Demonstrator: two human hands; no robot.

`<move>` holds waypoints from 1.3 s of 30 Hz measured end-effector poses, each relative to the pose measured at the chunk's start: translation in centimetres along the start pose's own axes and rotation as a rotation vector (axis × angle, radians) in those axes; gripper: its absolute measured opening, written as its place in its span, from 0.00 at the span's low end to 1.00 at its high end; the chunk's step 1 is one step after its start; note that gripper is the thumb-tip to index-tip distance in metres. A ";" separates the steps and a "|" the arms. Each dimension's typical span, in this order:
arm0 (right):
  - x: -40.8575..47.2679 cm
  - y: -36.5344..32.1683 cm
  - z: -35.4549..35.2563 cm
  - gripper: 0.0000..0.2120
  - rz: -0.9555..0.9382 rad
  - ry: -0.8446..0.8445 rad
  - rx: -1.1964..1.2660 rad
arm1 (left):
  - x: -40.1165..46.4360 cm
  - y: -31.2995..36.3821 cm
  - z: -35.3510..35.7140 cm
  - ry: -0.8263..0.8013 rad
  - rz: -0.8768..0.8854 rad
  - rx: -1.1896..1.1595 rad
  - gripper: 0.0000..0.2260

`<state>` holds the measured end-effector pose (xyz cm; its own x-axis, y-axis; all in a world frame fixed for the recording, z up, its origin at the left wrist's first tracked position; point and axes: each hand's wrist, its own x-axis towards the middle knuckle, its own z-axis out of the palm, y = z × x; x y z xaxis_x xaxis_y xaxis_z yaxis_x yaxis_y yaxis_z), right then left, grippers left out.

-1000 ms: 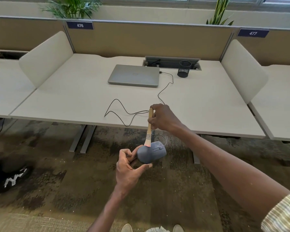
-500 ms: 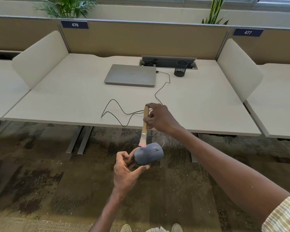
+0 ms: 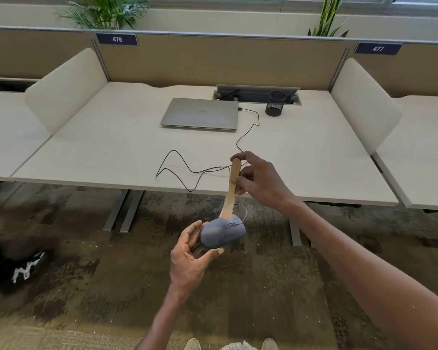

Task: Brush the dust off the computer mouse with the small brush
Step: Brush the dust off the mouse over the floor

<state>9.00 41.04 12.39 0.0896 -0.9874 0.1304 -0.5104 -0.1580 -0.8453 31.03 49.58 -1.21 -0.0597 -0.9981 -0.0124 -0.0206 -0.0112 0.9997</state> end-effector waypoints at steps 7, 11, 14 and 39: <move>-1.2 0.0 0.0 0.18 -0.040 -0.026 -0.068 | -0.2 0.8 0.5 -0.022 0.011 0.000 0.35; -1.1 0.1 0.0 0.18 -0.059 0.037 -0.099 | -0.4 1.2 0.7 -0.027 0.031 -0.006 0.33; -1.3 0.0 -0.2 0.18 -0.078 0.069 -0.049 | -0.4 1.3 0.6 -0.027 0.033 -0.011 0.33; -1.1 0.4 -1.2 0.17 -0.077 -0.047 -0.043 | -0.2 0.7 0.4 -0.043 0.051 -0.072 0.33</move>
<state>7.67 42.03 12.59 0.1696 -0.9710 0.1685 -0.5364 -0.2344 -0.8108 30.63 49.78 -0.51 -0.1017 -0.9940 0.0394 0.0554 0.0339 0.9979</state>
